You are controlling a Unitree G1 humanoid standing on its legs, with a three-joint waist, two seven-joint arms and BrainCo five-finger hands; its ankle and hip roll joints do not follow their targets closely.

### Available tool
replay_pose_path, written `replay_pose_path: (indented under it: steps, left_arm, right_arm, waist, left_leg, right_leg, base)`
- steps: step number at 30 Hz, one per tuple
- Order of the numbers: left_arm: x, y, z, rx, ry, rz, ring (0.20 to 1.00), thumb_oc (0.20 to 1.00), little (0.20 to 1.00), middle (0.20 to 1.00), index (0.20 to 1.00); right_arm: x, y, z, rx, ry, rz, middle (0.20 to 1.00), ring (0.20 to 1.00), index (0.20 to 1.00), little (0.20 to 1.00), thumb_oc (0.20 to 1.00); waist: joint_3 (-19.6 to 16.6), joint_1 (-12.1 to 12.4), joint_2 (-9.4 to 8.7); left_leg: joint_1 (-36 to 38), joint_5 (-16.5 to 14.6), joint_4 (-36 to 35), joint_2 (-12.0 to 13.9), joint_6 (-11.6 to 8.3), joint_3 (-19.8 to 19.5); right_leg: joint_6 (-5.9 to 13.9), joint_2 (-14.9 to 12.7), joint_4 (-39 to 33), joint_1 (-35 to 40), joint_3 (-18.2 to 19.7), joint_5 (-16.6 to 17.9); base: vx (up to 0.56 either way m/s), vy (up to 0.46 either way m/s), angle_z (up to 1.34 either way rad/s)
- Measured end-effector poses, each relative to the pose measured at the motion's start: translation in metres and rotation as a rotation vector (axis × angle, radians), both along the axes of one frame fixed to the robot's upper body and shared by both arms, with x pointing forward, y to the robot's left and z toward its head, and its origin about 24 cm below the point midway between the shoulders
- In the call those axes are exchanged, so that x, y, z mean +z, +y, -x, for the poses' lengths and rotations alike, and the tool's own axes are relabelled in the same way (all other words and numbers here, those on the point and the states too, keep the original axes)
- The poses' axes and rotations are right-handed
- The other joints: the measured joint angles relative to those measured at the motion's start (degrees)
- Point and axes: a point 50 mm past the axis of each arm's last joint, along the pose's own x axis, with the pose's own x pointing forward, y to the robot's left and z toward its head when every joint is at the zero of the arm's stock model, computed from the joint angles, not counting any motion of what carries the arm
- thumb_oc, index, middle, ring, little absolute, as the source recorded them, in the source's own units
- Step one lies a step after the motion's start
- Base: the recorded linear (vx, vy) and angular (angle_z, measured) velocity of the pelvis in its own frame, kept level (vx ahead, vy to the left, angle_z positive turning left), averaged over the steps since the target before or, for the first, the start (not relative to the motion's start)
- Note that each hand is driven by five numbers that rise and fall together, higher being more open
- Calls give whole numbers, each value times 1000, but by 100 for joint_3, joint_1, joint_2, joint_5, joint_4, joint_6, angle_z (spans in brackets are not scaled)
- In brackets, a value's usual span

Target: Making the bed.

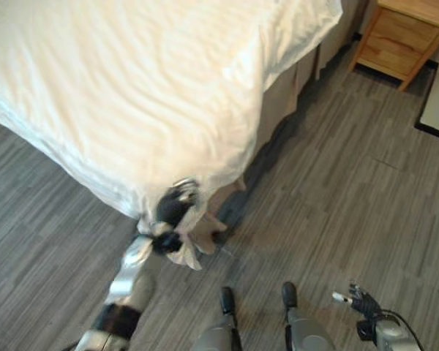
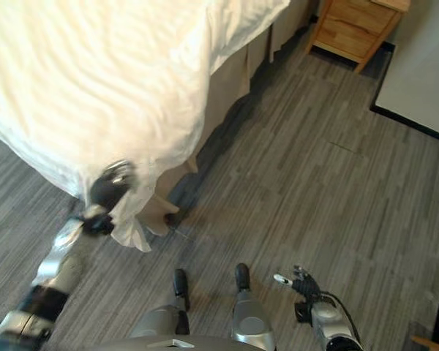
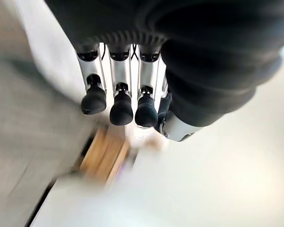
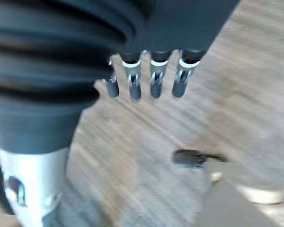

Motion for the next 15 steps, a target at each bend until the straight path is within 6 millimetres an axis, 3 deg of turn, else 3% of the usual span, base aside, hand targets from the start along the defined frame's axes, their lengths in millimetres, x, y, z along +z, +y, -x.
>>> replay_pose_path:
  steps: [2, 5, 7, 10, 15]
  left_arm:
    - [-23, 25, 22, 129, 89, 26, 200, 200, 200, 200, 200]
    - [-53, 45, 54, 311, 187, 113, 200, 200, 200, 200, 200]
    - [-58, 49, 59, 374, 199, 128, 200, 200, 200, 200, 200]
    - [-36, 51, 25, 388, 114, 123, 200, 200, 200, 200, 200]
    - [17, 63, -15, 391, -43, 53, 200, 200, 200, 200, 200]
  right_arm:
    - [1, -3, -1, -17, -9, -4, 1000, 1000, 1000, 1000, 1000]
    - [5, -5, -2, -28, -39, -5, 1000, 1000, 1000, 1000, 1000]
    - [9, -3, -9, -15, -74, -10, 1000, 1000, 1000, 1000, 1000]
    - [25, 4, -40, 23, -184, -13, 1000, 1000, 1000, 1000, 1000]
    - [31, 7, -50, 56, -223, -10, 1000, 1000, 1000, 1000, 1000]
  waist:
    - [-5, 72, -10]
    - [19, 259, -87]
    - [62, 291, -173]
    - [411, 284, -396]
    - [719, 263, -398]
  left_leg:
    - [8, -42, 0, -5, -6, -59]
    - [-6, -34, -1, -31, 4, -92]
    - [-63, -10, 0, -31, 37, -117]
    - [-218, 53, 2, -17, 110, -125]
    - [-353, 86, 3, -11, 89, -108]
  right_leg:
    - [15, -9, 2, 29, -34, -12]
    - [18, -39, 3, 27, -66, -12]
    - [18, -38, 3, -8, -97, -12]
    - [16, -17, -7, -157, -117, 19]
    - [-50, -13, 2, -288, -114, 92]
  base:
    - [-23, 23, 14]
    - [-33, 20, 7]
    - [-65, 1, 7]
    - [-70, -4, 2]
    - [-7, -1, 0]
